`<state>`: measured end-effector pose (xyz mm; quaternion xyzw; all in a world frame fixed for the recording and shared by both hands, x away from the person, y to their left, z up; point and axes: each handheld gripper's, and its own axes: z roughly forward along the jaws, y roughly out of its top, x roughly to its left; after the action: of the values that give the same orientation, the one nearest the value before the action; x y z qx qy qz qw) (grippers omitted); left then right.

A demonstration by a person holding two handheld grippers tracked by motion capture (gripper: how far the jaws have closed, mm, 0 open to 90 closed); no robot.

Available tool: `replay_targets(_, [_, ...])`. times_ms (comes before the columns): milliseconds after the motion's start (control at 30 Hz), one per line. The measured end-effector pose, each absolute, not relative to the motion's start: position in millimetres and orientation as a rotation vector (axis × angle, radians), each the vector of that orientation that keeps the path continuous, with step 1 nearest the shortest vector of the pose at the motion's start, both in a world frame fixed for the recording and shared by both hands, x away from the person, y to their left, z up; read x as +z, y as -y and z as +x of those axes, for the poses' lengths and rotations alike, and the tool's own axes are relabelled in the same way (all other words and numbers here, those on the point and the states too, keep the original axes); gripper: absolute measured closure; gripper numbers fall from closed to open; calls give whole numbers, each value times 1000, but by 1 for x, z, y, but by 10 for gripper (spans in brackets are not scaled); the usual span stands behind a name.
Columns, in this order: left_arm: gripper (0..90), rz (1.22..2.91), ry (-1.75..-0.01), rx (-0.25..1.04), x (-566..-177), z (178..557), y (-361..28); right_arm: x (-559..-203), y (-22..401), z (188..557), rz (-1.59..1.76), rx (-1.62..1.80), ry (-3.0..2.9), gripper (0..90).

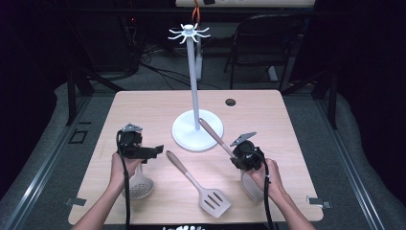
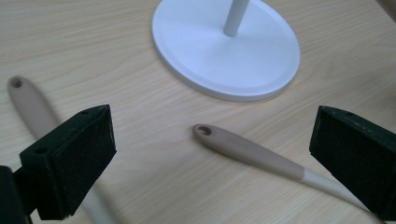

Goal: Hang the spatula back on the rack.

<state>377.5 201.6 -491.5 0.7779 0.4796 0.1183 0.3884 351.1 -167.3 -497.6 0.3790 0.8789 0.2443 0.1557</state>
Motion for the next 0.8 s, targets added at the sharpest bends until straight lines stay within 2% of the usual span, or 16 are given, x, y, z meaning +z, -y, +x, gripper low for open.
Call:
replay_targets(300, [0, 2005, -1162, 274, -488, 379, -176, -497, 157, 353, 1050, 720, -2510, 782])
replay_targets(800, [0, 1942, -1072, 194, -484, 386, -128, -488, 144, 360, 1011, 802, -2459, 782])
